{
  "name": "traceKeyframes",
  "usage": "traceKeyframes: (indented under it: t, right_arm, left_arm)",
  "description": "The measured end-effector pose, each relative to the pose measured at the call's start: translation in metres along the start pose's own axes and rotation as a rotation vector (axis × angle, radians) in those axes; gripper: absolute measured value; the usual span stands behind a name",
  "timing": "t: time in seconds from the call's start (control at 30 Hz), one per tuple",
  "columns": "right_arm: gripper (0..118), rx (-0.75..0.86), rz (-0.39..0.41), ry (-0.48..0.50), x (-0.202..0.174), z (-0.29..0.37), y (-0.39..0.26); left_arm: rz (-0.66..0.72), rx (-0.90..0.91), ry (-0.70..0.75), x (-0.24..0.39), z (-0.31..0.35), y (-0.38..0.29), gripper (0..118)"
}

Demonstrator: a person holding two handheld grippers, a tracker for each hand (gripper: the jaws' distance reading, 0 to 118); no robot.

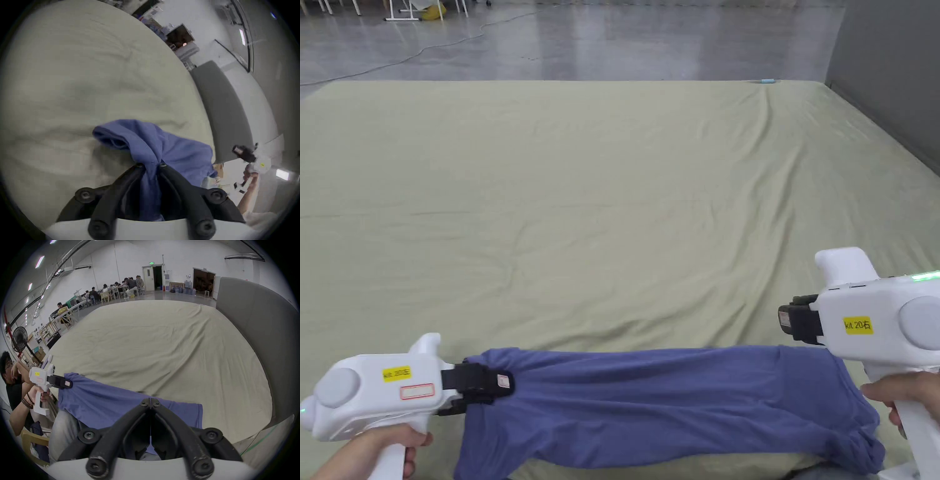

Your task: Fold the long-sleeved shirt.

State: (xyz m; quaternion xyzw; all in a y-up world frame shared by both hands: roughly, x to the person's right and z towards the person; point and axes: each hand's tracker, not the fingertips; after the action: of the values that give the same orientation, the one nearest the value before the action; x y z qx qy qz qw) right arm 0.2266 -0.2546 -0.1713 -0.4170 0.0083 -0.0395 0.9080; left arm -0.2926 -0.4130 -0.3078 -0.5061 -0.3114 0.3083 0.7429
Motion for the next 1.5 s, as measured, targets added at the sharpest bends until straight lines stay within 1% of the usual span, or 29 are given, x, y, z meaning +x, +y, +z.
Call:
traceKeyframes:
  t: [0.03, 0.1, 0.17, 0.27, 0.3, 0.33, 0.37, 0.47, 0.57, 0.67, 0.73, 0.87, 0.93, 1.07, 1.1, 1.2, 1.23, 1.27, 1.3, 1.33, 1.37, 1.43, 1.5]
  right_arm:
    - [0, 0.001, 0.001, 0.003, 0.000, 0.000, 0.001]
    - [0, 0.003, 0.002, 0.006, -0.004, 0.002, 0.001]
    - [0, 0.006, 0.003, 0.008, -0.005, 0.003, 0.002]
    - [0, 0.010, 0.004, 0.011, -0.003, 0.003, 0.001]
    - [0, 0.010, 0.005, 0.013, -0.003, 0.003, 0.001]
    - [0, 0.010, 0.005, 0.012, -0.004, 0.004, 0.001]
    - [0, 0.009, 0.005, 0.012, -0.004, 0.004, 0.000]
    - [0, 0.003, 0.009, 0.010, -0.004, 0.003, 0.000]
    - [0, -0.001, 0.009, 0.010, -0.004, 0.002, 0.000]
    - [0, 0.005, 0.009, 0.011, -0.004, 0.005, -0.001]
    - [0, 0.008, 0.011, 0.014, -0.003, 0.006, -0.001]
    - [0, 0.012, 0.003, 0.003, -0.001, 0.007, -0.001]
    - [0, 0.012, 0.000, 0.000, 0.001, 0.007, -0.001]
    - [0, 0.018, -0.015, 0.002, 0.006, 0.010, -0.001]
    - [0, 0.020, -0.017, 0.001, 0.006, 0.010, -0.001]
    - [0, 0.020, -0.020, -0.004, 0.008, 0.010, -0.002]
    - [0, 0.020, -0.021, -0.005, 0.009, 0.010, -0.002]
    - [0, 0.019, -0.023, -0.006, 0.010, 0.010, -0.002]
    - [0, 0.018, -0.023, -0.005, 0.010, 0.010, -0.002]
    - [0, 0.018, -0.023, -0.004, 0.011, 0.011, -0.002]
    - [0, 0.018, -0.025, -0.004, 0.012, 0.011, -0.002]
    - [0, 0.019, -0.027, -0.002, 0.014, 0.010, -0.001]
    - [0, 0.019, -0.024, -0.003, 0.015, 0.009, -0.001]
  left_arm:
    - [-0.030, 0.017, -0.003, 0.002, 0.010, -0.002, 0]
    - [-0.089, 0.035, 0.038, 0.010, 0.024, 0.003, 0]
    - [-0.073, 0.047, 0.050, 0.005, 0.042, 0.011, 0]
    - [-0.059, 0.143, 0.183, -0.011, 0.079, 0.028, 0]
    - [-0.031, 0.152, 0.199, -0.019, 0.093, 0.034, 0]
    - [-0.030, 0.180, 0.256, -0.024, 0.107, 0.039, 0]
    - [-0.023, 0.182, 0.275, -0.024, 0.115, 0.037, 0]
    - [0.018, 0.173, 0.274, -0.024, 0.129, 0.040, 0]
    - [0.060, 0.170, 0.203, -0.002, 0.122, 0.034, 0]
    - [0.062, 0.115, 0.069, 0.039, 0.105, 0.029, 0]
    - [-0.015, 0.077, 0.006, 0.077, 0.083, 0.025, 0]
    - [-0.055, -0.025, -0.073, 0.148, 0.022, 0.013, 0]
    - [-0.096, -0.066, -0.089, 0.176, -0.012, 0.005, 0]
    - [-0.098, -0.147, -0.134, 0.214, -0.083, -0.009, 0]
    - [-0.123, -0.189, -0.130, 0.221, -0.103, -0.014, 0]
    - [-0.100, -0.261, -0.078, 0.221, -0.157, -0.026, 2]
    - [-0.102, -0.279, -0.066, 0.219, -0.170, -0.030, 8]
    - [-0.095, -0.290, -0.041, 0.215, -0.179, -0.033, 28]
    - [-0.076, -0.299, -0.022, 0.214, -0.189, -0.038, 75]
    - [-0.062, -0.311, -0.015, 0.209, -0.195, -0.038, 104]
    - [-0.053, -0.317, -0.016, 0.205, -0.196, -0.037, 117]
    - [-0.045, -0.304, -0.057, 0.204, -0.188, -0.037, 118]
    - [-0.033, -0.235, -0.109, 0.206, -0.168, -0.030, 117]
